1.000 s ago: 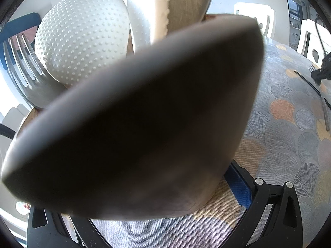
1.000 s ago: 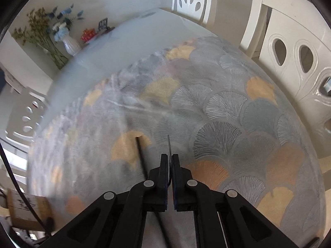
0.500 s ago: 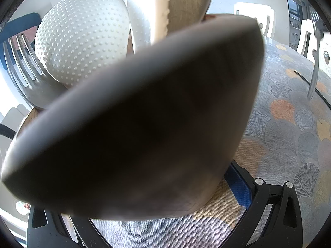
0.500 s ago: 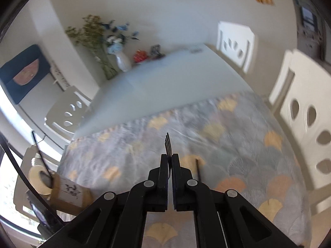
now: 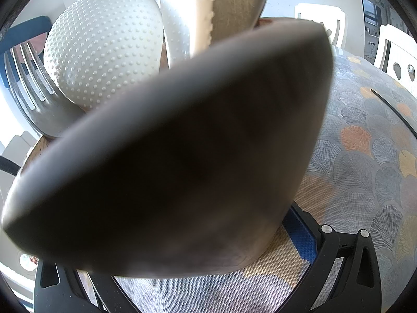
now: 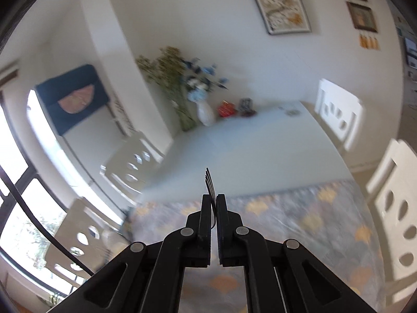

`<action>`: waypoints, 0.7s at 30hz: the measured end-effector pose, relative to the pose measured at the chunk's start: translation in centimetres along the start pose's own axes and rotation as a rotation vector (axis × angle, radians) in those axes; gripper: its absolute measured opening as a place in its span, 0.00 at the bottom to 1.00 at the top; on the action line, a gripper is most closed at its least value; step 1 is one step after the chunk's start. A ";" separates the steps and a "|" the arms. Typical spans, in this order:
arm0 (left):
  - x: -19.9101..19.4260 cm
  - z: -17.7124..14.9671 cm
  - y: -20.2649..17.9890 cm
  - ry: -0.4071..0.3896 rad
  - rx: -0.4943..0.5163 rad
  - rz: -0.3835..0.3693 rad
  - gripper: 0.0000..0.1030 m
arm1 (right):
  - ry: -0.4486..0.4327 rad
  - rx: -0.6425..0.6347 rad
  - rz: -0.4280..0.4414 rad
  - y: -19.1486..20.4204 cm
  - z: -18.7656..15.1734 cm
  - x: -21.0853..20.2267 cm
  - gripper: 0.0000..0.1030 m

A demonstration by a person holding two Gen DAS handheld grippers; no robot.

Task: Organize utensils
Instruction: 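Carry the silver fork with the right tool over the cup and release it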

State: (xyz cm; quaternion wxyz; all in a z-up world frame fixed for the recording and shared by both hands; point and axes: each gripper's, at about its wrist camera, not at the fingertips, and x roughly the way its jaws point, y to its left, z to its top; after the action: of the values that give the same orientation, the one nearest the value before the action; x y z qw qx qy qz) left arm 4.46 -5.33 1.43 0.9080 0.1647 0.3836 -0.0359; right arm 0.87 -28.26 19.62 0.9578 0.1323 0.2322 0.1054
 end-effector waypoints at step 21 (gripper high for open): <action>0.0 0.0 0.0 0.000 0.000 0.000 1.00 | 0.025 -0.169 0.263 12.8 -0.1 3.2 0.03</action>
State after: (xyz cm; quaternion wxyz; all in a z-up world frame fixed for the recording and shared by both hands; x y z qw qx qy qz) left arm 4.48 -5.37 1.43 0.9080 0.1646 0.3836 -0.0361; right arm 1.82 -15.30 22.08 0.9406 0.0791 0.2152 0.2506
